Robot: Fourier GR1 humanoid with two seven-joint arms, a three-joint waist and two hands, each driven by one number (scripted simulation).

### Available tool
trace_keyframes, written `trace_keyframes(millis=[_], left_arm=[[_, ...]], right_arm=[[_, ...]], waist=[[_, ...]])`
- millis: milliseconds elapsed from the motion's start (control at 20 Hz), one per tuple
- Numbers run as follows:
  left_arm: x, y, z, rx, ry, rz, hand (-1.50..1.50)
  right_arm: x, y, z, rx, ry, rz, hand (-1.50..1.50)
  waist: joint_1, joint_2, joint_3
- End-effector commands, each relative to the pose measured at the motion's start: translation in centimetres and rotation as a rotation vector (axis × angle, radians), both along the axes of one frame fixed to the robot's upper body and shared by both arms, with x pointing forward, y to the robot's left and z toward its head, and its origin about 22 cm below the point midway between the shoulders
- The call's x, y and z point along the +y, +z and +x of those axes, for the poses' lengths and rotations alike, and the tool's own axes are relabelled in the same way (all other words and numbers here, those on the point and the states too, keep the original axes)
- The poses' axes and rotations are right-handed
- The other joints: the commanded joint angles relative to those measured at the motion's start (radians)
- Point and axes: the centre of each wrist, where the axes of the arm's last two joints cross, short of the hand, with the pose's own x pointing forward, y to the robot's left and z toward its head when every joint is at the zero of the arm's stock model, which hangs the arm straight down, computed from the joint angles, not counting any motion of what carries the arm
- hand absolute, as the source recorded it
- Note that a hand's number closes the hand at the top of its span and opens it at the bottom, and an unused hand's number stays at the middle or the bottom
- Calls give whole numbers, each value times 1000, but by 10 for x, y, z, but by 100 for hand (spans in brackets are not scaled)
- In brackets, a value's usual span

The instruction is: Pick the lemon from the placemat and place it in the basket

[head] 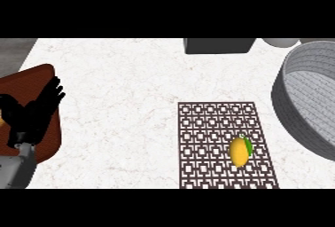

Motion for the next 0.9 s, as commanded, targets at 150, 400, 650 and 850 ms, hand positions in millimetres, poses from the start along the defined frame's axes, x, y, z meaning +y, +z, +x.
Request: trace_keyframes(millis=[150, 400, 650, 850], left_arm=[[-2, 1, -3, 0, 4, 4, 0], [0, -1, 9, -2, 0, 8, 0], [-8, -2, 4, -14, -13, -17, 0], [-8, -2, -5, 0, -38, 8, 0]], right_arm=[[-49, 1, -19, 97, 82, 67, -150], [-65, -23, -45, 67, 93, 155, -150], [-65, -76, -57, -16, 61, 259, -150], [-50, -121, -42, -8, 78, 252, -150]], waist=[[5, 0, 2], [5, 2, 2], [14, 3, 2], [26, 4, 3]])
